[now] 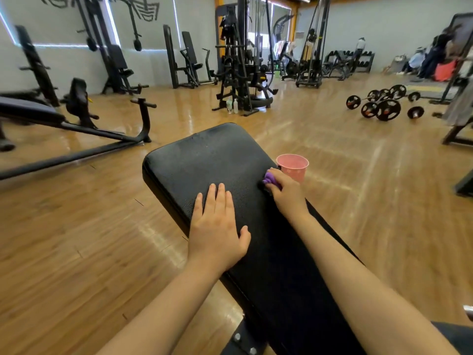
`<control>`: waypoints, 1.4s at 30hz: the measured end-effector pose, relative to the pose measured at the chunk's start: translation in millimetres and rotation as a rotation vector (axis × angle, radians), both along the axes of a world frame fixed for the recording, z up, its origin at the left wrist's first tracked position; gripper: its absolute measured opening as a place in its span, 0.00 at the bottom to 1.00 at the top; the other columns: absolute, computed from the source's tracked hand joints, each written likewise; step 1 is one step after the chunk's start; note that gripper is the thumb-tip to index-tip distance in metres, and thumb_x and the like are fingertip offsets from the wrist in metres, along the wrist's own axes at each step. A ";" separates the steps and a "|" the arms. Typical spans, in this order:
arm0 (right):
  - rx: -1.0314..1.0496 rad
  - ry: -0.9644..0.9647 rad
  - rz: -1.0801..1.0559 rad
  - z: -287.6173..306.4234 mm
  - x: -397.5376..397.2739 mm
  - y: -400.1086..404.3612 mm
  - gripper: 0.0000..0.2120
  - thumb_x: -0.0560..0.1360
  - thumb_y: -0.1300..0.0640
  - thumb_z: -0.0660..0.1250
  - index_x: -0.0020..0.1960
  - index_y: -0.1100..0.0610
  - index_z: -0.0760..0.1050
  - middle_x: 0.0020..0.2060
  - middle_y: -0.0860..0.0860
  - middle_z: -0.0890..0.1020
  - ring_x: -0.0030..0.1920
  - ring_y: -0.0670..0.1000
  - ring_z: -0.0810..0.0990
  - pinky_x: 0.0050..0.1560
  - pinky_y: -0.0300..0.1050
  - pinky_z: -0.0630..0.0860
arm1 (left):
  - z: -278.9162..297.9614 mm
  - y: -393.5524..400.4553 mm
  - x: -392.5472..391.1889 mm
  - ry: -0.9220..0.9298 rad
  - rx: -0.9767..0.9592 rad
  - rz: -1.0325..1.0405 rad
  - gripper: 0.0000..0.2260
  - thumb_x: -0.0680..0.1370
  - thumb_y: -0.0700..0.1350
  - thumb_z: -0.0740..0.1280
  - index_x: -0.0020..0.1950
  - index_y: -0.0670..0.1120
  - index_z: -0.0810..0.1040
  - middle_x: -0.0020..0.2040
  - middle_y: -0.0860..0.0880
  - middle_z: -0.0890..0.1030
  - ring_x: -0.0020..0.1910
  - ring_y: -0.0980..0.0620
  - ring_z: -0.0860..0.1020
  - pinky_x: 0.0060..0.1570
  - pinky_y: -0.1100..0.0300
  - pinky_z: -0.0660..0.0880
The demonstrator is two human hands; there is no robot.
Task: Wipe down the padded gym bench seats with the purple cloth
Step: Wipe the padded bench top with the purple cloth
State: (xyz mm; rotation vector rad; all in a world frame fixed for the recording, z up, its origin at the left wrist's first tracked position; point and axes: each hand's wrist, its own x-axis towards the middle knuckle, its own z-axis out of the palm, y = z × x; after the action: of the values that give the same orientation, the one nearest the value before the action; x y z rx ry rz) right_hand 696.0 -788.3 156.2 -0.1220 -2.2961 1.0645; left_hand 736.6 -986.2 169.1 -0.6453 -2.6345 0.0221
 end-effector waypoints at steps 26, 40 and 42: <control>0.212 0.079 0.253 76.4 -111.1 -4.0 0.10 0.76 0.64 0.63 0.56 0.62 0.77 0.51 0.53 0.80 0.53 0.51 0.75 0.57 0.42 0.69 | 6.6 2.7 -6.9 -0.006 -0.140 0.002 0.39 0.74 0.64 0.43 0.79 0.42 0.44 0.79 0.43 0.42 0.77 0.45 0.40 0.72 0.47 0.35; -0.001 0.075 0.173 7.8 -48.7 40.2 0.19 0.72 0.72 0.65 0.61 0.64 0.75 0.55 0.49 0.76 0.58 0.46 0.72 0.57 0.29 0.64 | 2.5 3.5 -11.0 0.012 -0.095 -0.025 0.36 0.70 0.61 0.55 0.69 0.37 0.71 0.70 0.38 0.70 0.71 0.40 0.67 0.69 0.45 0.54; -0.007 0.048 0.185 16.8 -52.6 41.6 0.16 0.73 0.71 0.65 0.60 0.64 0.76 0.53 0.52 0.79 0.54 0.46 0.74 0.54 0.31 0.66 | 2.1 3.4 -11.5 0.011 -0.091 -0.024 0.36 0.71 0.61 0.55 0.69 0.37 0.71 0.71 0.38 0.70 0.71 0.40 0.67 0.69 0.45 0.54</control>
State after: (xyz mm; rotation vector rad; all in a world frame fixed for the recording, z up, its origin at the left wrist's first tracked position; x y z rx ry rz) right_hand 643.4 -746.6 173.0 0.1138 -2.2947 1.1546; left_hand 725.1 -982.7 171.2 -0.7049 -2.6277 0.1387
